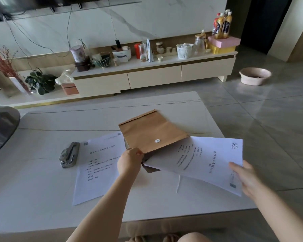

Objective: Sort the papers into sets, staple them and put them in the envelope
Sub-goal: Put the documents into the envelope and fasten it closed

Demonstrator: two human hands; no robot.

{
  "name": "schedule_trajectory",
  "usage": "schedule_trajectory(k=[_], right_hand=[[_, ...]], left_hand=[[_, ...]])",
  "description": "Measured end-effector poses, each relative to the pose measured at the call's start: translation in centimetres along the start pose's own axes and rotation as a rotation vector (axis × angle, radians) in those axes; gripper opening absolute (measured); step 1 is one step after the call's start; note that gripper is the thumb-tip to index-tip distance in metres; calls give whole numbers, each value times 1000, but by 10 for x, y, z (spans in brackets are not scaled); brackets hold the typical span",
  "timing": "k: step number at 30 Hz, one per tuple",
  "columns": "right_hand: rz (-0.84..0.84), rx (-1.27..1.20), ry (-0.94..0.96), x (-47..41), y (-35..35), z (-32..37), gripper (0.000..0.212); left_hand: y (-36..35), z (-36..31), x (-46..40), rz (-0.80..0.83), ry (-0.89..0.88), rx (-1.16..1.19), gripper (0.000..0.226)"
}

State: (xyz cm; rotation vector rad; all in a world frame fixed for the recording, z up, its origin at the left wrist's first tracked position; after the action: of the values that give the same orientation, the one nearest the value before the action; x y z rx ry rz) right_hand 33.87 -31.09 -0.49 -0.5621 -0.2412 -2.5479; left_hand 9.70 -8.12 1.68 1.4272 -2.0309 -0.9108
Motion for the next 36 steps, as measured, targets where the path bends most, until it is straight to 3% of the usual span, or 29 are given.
schedule_trajectory(k=[9, 13, 19, 24, 29, 36], right_hand=[[-123, -56, -27, 12, -42, -20, 16], [97, -103, -128, 28, -86, -9, 14], [358, 294, -157, 24, -117, 1, 17], [301, 45, -143, 8, -134, -6, 7], [276, -98, -140, -4, -168, -3, 18], [399, -65, -156, 0, -195, 9, 32]], left_hand=[[-10, -8, 0, 58, -3, -1, 13], [-16, -10, 3, 60, 10, 14, 14], [-15, 0, 8, 72, 52, 76, 12], [-20, 6, 10, 52, 55, 212, 9], [-24, 16, 6, 34, 11, 255, 10], [-32, 24, -13, 53, -10, 266, 9]])
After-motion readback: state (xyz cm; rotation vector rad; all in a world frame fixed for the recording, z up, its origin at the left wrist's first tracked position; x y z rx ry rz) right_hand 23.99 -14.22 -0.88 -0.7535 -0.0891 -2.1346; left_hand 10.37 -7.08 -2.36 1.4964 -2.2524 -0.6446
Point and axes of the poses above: each hand's wrist, its own x-axis away from the middle knuckle, its own y-axis out of the back of the hand, z = x × y, the point moved 1 cm from there along -x, towards the middle knuckle, and after that the axes turned 8 degrees about x, right-handed, at the moved point
